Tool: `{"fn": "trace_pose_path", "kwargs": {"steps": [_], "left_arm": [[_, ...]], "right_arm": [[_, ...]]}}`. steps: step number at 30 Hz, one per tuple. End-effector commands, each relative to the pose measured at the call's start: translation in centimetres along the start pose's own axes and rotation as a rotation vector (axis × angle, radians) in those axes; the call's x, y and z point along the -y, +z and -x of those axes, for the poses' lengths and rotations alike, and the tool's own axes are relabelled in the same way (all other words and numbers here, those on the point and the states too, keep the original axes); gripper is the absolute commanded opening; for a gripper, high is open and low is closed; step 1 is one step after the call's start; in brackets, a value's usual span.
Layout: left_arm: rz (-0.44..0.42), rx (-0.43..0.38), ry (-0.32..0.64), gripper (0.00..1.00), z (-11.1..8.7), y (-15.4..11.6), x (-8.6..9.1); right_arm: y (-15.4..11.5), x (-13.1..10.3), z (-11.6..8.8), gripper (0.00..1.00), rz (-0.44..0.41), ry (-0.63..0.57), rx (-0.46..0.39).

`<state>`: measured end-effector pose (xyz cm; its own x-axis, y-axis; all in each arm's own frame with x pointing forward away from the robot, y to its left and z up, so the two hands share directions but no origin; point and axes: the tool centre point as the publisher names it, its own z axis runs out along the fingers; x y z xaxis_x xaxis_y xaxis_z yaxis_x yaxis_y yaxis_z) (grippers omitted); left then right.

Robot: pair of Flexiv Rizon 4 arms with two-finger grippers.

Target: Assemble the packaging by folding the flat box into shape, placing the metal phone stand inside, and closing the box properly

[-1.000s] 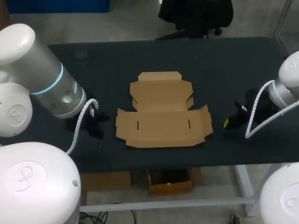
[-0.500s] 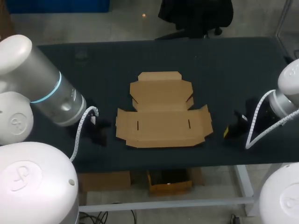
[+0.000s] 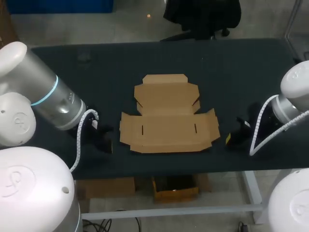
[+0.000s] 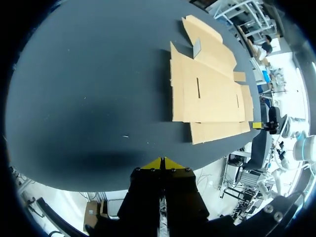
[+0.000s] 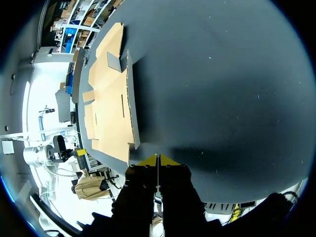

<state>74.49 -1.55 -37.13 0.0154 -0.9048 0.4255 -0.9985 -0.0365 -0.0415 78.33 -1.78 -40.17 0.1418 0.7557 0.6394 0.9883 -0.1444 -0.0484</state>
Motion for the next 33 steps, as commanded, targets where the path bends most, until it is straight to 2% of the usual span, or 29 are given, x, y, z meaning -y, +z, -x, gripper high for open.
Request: {"fn": "trace_pose_path", "kwargs": {"steps": [1, 14, 33], "left_arm": [[0.023, -0.008, 0.002, 0.00, -0.1, 1.2, 0.8], [0.048, -0.017, 0.005, 0.00, 0.0, 2.2, 1.3], [0.063, -0.036, 0.010, 0.00, -0.3, 3.0, 1.7]], "right_arm": [[0.7, -0.6, 0.1, 0.00, -0.013, -0.006, -0.014], [1.3, -0.6, -0.5, 0.00, -0.032, -0.011, -0.014], [1.6, 0.9, -1.0, 0.00, -0.047, -0.002, -0.010]]}}
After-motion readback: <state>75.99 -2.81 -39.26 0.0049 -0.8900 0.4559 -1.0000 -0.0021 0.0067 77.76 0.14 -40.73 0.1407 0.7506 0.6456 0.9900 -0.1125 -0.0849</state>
